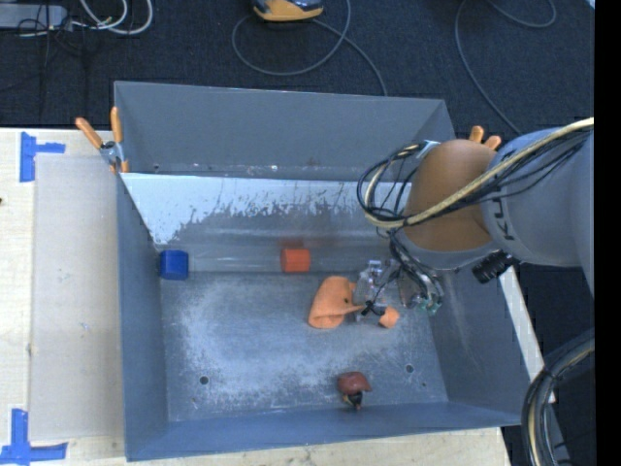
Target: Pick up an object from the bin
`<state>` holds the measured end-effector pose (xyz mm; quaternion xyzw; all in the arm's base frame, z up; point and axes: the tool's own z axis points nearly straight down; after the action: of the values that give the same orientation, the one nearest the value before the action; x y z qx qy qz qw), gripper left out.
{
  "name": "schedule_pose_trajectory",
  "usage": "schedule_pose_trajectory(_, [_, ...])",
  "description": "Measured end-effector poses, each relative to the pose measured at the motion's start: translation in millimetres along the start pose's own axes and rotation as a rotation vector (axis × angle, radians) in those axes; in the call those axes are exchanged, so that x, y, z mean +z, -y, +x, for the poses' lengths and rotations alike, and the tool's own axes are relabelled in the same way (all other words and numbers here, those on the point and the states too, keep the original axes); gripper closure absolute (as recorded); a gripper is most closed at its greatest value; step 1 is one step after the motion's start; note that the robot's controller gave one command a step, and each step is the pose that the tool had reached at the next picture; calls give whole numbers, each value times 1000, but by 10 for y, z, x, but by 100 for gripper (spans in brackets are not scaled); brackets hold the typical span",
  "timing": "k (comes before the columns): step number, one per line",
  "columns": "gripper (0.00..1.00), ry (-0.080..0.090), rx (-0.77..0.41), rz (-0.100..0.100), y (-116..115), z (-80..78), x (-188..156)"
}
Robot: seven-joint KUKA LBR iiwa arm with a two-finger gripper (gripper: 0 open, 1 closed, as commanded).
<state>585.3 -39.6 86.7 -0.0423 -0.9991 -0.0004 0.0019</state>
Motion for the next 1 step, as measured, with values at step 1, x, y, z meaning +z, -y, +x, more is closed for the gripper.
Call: schedule_pose_trajectory(1, [100, -5, 20, 0, -184, -61, -584])
